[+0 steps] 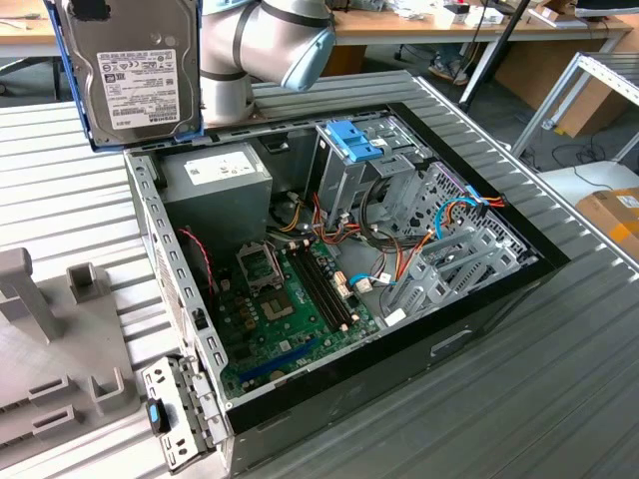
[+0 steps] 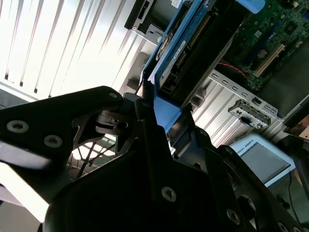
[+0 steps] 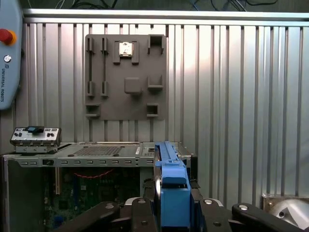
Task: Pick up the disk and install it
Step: 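Pick up the disk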
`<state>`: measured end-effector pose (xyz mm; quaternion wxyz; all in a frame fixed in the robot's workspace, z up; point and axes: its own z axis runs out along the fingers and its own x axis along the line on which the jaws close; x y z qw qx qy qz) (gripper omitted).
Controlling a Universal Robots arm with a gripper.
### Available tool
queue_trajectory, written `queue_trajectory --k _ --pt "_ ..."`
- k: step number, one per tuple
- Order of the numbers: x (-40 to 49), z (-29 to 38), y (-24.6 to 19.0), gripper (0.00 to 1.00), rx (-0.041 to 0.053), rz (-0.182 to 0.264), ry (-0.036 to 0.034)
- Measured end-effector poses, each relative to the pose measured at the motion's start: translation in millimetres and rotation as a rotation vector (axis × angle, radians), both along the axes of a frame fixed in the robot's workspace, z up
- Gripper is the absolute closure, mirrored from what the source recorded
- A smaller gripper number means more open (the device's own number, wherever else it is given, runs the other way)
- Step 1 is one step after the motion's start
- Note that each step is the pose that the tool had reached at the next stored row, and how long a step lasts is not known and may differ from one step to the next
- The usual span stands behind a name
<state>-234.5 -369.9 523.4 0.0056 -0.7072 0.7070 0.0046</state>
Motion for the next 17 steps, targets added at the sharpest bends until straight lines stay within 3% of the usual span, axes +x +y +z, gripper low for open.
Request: queue_trajectory --k 11,17 --pt "31.8 0.0 0.9 0.64 -0.0001 0.000 0.0001" --pt "32.3 0.0 1.0 0.64 -0.0001 0.000 0.0000"
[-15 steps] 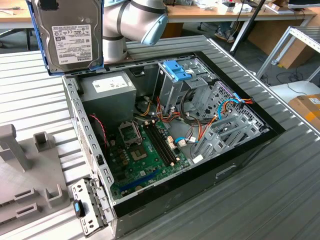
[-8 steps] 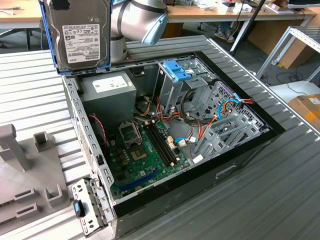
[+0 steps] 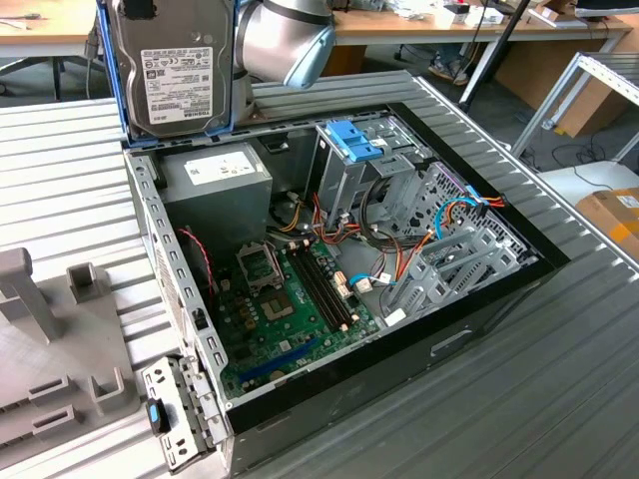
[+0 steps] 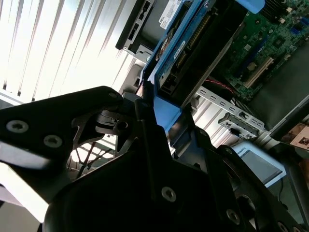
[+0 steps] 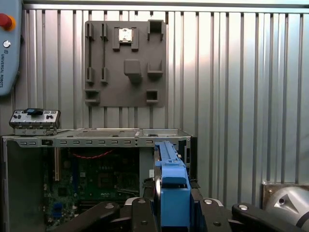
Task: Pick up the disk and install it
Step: 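Pick up the disk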
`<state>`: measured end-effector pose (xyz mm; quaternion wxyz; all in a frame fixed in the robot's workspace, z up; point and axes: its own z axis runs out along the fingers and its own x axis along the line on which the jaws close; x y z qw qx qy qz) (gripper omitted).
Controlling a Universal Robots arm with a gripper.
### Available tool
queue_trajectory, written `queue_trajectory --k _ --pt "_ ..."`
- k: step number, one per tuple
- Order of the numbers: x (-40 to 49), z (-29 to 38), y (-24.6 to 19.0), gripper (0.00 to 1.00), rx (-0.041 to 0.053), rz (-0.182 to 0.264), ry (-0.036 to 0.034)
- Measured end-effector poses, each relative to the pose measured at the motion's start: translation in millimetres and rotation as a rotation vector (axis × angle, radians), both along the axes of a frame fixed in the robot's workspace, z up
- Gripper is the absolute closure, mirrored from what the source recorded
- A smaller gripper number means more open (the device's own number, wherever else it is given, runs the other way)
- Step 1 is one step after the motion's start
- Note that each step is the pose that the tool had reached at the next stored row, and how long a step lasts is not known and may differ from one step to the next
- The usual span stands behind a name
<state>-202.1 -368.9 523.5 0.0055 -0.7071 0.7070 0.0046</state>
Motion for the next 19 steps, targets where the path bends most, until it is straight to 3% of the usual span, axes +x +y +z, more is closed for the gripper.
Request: queue_trajectory --k 4,9,19 --pt "2.2 0.0 0.1 0.64 0.0001 0.000 0.0000" --pt "11.3 0.0 0.2 0.64 0.0001 0.000 0.0000" --pt "45.8 0.0 1.3 0.64 0.0000 0.000 0.0000"
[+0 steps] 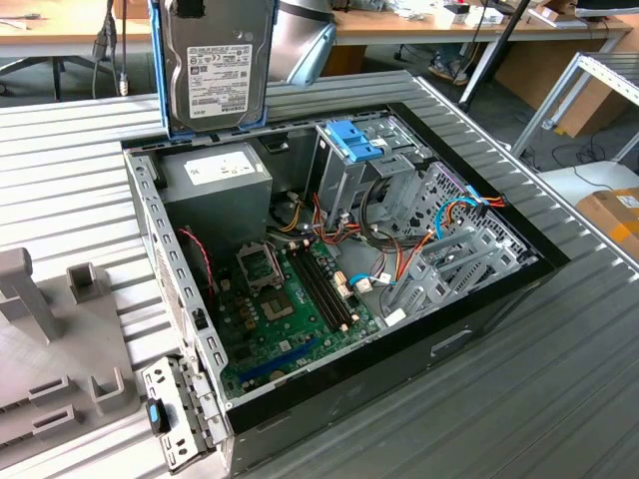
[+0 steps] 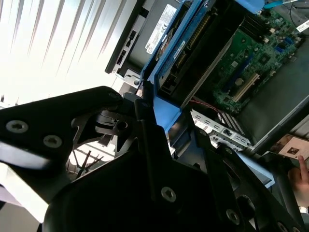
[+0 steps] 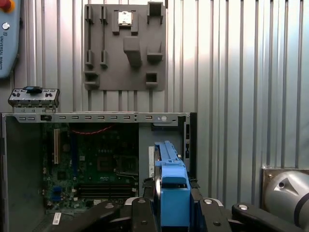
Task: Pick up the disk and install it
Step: 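Pick up the disk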
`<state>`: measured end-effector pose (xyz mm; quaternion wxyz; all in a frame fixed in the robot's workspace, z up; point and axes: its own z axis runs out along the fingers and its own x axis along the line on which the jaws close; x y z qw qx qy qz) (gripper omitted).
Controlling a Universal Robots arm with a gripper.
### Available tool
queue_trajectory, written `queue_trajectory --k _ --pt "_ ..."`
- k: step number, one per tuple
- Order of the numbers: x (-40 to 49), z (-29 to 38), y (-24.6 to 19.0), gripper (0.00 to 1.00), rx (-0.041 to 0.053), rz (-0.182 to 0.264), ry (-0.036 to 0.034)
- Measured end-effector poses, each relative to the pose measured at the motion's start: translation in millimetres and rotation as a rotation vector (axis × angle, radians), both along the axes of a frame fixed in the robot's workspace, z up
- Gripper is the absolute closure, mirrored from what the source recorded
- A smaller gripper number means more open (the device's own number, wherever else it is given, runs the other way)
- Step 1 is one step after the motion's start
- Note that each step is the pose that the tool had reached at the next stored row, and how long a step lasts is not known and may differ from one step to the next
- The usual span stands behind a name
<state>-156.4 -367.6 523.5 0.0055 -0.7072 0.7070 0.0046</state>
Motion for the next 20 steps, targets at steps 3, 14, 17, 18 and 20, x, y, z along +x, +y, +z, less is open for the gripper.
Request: queue_trajectory --k 3,14,17,18,20 --pt "11.2 0.0 0.5 0.64 0.0000 0.000 0.0000" --pt "33.4 0.0 1.8 0.64 -0.0001 0.000 0.0000" --pt "33.6 0.0 2.0 0.64 0.0000 0.000 0.0000" --pt "34.3 0.0 2.0 0.64 0.0000 0.000 0.0000" --pt "40.3 0.0 2.1 0.64 0.0000 0.000 0.0000"
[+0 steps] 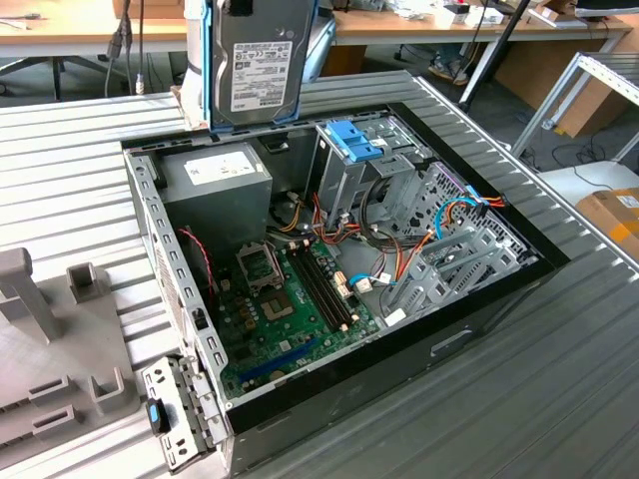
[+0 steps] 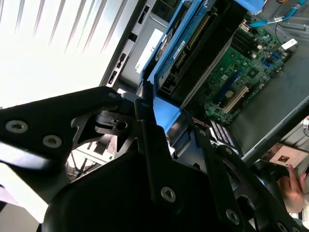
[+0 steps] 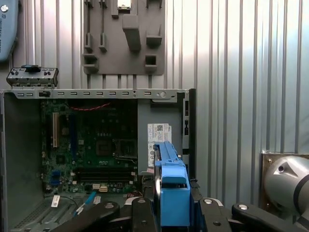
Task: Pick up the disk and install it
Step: 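Pick up the disk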
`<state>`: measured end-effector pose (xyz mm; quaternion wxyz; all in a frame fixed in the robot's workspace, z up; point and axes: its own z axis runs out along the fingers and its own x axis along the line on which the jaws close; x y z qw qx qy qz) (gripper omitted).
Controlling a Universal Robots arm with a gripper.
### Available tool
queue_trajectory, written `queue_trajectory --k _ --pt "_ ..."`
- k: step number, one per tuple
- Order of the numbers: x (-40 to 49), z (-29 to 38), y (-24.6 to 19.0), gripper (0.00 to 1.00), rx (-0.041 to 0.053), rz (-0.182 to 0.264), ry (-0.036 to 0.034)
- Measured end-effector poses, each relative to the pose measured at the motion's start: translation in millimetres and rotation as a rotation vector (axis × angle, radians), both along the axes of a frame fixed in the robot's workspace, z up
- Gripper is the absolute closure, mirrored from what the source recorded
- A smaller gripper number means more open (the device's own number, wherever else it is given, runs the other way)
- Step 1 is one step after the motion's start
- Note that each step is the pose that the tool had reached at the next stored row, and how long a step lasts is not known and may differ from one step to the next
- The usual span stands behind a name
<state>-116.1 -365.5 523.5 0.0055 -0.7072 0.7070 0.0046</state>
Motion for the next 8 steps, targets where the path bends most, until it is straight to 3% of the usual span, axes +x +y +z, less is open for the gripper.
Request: queue_trajectory --k 8 --pt "31.3 0.0 0.1 0.64 0.0000 0.000 -0.0001"
